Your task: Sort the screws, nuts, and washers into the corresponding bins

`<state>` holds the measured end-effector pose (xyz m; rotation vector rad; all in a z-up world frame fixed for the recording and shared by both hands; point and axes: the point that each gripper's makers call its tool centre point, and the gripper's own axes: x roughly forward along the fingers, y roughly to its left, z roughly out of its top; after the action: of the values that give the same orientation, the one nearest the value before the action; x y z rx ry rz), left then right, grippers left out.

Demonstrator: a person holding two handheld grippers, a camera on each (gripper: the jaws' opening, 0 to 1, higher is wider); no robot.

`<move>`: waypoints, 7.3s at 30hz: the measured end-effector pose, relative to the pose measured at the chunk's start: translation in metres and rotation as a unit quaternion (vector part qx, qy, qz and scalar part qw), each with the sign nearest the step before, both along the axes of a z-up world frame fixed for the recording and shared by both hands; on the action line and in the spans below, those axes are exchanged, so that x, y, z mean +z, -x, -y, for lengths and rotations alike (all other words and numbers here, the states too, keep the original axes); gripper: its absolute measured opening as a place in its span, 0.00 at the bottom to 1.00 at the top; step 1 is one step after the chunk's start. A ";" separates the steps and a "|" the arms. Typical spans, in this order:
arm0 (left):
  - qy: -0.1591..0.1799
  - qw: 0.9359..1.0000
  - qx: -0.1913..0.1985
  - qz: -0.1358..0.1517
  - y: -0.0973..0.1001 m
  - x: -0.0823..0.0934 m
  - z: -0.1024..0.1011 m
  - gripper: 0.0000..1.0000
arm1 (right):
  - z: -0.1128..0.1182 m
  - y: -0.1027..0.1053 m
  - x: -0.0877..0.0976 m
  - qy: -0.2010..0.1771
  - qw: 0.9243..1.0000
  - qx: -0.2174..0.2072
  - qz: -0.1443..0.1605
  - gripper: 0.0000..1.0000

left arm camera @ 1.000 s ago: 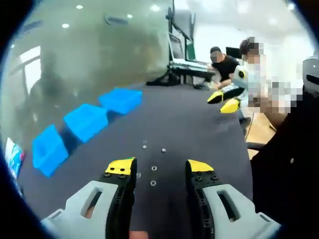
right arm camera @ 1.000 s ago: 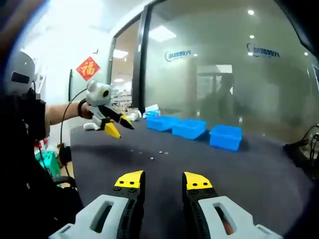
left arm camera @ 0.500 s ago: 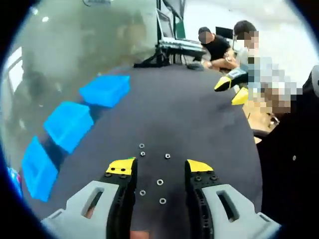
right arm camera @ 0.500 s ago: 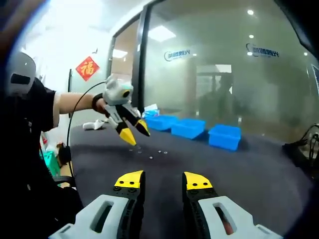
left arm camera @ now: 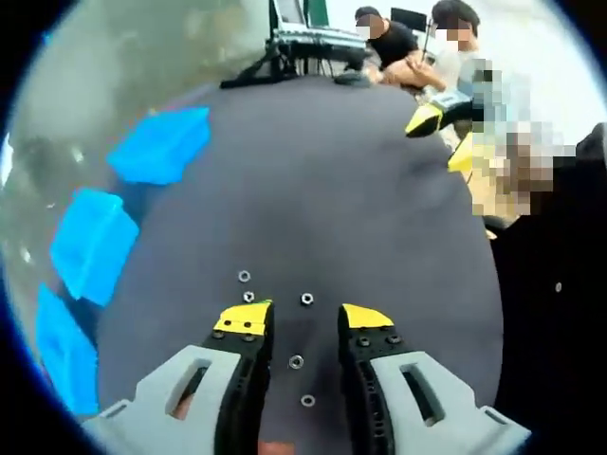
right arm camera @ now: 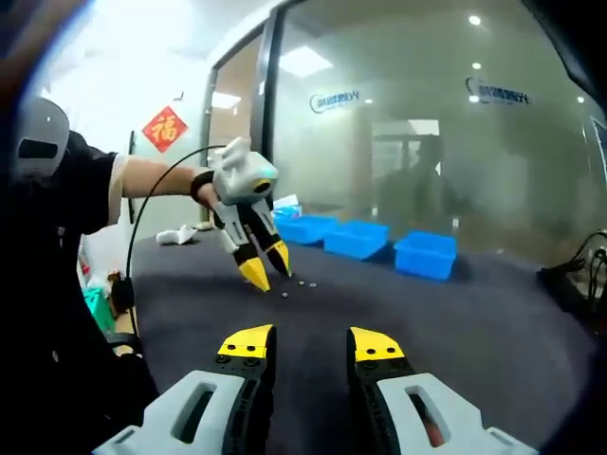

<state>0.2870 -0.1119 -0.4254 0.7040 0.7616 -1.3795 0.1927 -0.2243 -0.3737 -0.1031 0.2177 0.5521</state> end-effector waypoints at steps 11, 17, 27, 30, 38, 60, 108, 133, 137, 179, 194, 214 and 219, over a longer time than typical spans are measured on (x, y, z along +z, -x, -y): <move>-0.044 0.999 -0.015 -0.008 0.002 -0.011 0.012 0.21 | -0.001 0.000 -0.004 -0.007 1.000 0.003 -0.002 0.26; -0.049 0.999 -0.013 -0.013 -0.002 -0.015 0.014 0.18 | 0.001 0.000 -0.005 -0.010 1.000 0.003 -0.002 0.26; -0.055 0.998 -0.010 -0.022 -0.002 -0.017 0.012 0.10 | 0.001 0.000 -0.008 -0.012 1.000 0.004 -0.002 0.26; -0.056 0.998 -0.009 -0.022 -0.001 -0.017 0.011 0.06 | 0.001 0.000 -0.008 -0.013 1.000 0.003 -0.002 0.26; -0.038 0.999 0.003 -0.022 -0.001 -0.016 0.011 0.06 | -0.003 -0.001 -0.007 -0.013 1.000 0.006 0.000 0.26; 0.226 0.942 0.210 0.134 -0.027 0.072 -0.039 0.05 | -0.020 -0.006 0.007 -0.020 1.000 0.007 0.021 0.26; 0.309 0.781 0.496 0.219 -0.247 0.122 -0.176 0.05 | -0.031 -0.011 0.016 -0.029 0.999 0.003 0.037 0.26; 0.271 0.788 0.504 0.228 -0.289 0.108 -0.171 0.29 | -0.028 -0.011 0.013 -0.029 0.999 0.000 0.034 0.26; 0.264 0.795 0.496 0.228 -0.283 0.104 -0.169 0.34 | -0.029 -0.011 0.014 -0.030 0.999 0.001 0.035 0.26; 0.419 0.825 0.322 0.200 -0.028 0.126 -0.138 0.42 | -0.029 -0.010 0.022 -0.029 0.998 -0.004 0.047 0.26; 0.414 0.830 0.322 0.191 0.016 0.105 -0.148 0.42 | -0.026 -0.011 0.022 -0.019 0.999 -0.009 0.047 0.27; 0.329 0.909 0.221 0.126 0.006 0.072 -0.111 0.42 | -0.024 -0.010 0.018 -0.016 0.999 -0.007 0.040 0.27; 0.306 0.922 0.206 0.120 -0.002 0.070 -0.102 0.42 | -0.022 -0.010 0.016 -0.016 0.999 -0.008 0.038 0.27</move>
<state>0.2895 -0.0100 -0.3557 0.1908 0.2286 -1.0308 0.2030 -0.2019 -0.3578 -0.0902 0.1348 0.5339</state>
